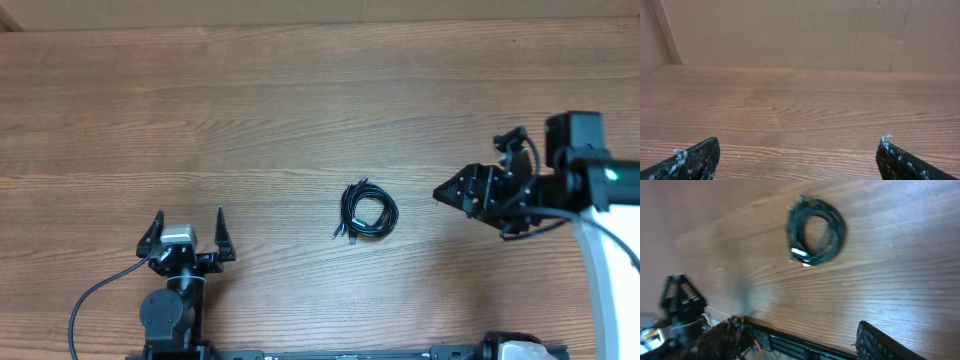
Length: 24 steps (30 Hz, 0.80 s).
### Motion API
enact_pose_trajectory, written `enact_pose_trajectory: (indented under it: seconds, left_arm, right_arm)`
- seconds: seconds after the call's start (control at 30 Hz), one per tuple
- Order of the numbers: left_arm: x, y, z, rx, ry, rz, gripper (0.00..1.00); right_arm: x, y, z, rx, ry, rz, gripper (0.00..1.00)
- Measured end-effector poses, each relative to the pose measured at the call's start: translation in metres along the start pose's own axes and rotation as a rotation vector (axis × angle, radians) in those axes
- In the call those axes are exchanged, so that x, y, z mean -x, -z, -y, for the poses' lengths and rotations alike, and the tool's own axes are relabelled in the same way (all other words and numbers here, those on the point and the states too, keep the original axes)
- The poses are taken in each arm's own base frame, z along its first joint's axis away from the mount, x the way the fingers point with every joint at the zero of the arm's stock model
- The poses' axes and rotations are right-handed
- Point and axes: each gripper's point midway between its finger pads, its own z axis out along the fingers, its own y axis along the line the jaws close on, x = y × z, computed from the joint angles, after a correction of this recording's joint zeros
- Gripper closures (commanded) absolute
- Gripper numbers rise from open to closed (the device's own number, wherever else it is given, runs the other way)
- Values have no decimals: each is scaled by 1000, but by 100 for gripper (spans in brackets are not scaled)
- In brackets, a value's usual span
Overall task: Untangle cables
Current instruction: 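Move the right gripper over the coiled black cable and lower onto it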
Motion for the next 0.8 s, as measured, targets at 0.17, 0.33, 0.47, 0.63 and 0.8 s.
enact_pose_trajectory:
  seconds: [0.17, 0.33, 0.47, 0.63, 0.8]
  left_arm:
    - [0, 0, 0, 0, 0, 0, 0]
    - [0, 0, 0, 0, 0, 0, 1]
    - [0, 0, 0, 0, 0, 0, 0]
    - [0, 0, 0, 0, 0, 0, 0]
    - [0, 0, 0, 0, 0, 0, 1]
  right_arm:
    - [8, -43, 19, -57, -5, -86, 27]
    - [18, -89, 32, -118, -20, -113, 28]
    - [26, -111, 37, -168, -35, -109, 38]
    - [37, -131, 40, -233, -26, -75, 46]
    - [36, -148, 42, -264, -6, -74, 45]
